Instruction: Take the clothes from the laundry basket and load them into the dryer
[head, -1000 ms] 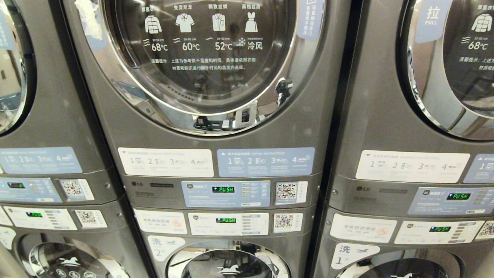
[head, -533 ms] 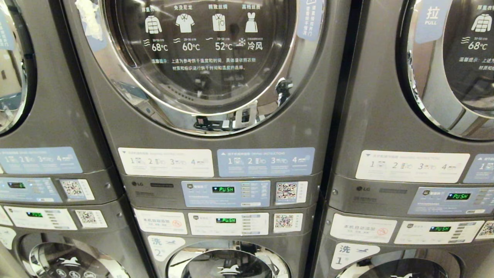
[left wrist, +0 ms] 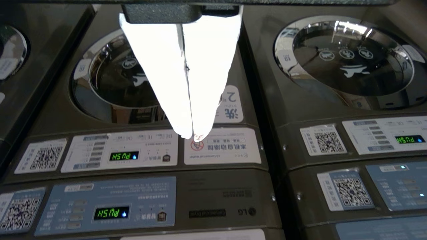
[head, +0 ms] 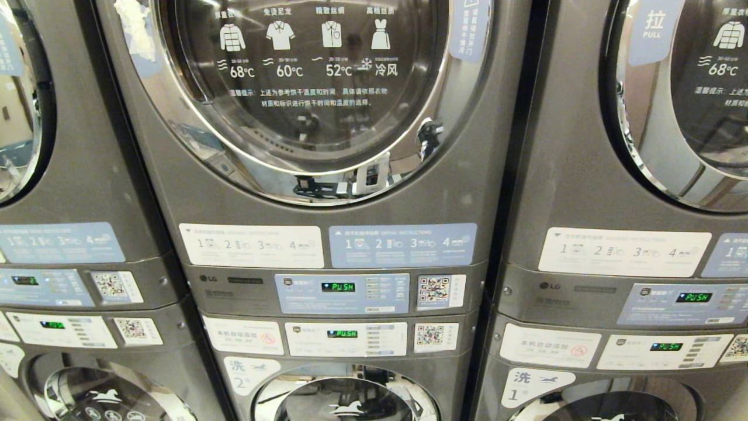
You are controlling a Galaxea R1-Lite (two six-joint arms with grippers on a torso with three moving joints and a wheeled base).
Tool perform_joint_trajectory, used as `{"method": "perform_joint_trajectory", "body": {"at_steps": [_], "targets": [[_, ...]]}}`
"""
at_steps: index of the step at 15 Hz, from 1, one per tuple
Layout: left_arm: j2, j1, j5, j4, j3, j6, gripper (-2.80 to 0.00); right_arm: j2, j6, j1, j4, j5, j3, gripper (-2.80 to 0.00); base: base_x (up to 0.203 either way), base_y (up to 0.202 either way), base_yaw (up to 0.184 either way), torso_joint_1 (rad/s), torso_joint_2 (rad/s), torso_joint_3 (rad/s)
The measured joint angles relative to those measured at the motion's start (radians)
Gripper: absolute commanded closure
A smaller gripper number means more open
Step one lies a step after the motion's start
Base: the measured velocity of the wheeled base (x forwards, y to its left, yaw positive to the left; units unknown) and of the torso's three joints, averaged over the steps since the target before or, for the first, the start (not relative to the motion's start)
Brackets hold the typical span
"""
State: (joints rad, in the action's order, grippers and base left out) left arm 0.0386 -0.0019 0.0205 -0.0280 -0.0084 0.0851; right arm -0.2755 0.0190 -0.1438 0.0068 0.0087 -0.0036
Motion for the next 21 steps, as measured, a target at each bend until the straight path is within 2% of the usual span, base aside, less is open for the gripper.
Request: {"method": "perform_joint_trajectory", "body": {"at_steps": [21], "targets": [[-0.037,0.0,-0.001,0.01,0.005,0.013,0.0,0.001,0.014,0.0,-0.001,0.004,0.004,0.0,0.0,0.0,0.0,0.0,0.0,0.0]]}}
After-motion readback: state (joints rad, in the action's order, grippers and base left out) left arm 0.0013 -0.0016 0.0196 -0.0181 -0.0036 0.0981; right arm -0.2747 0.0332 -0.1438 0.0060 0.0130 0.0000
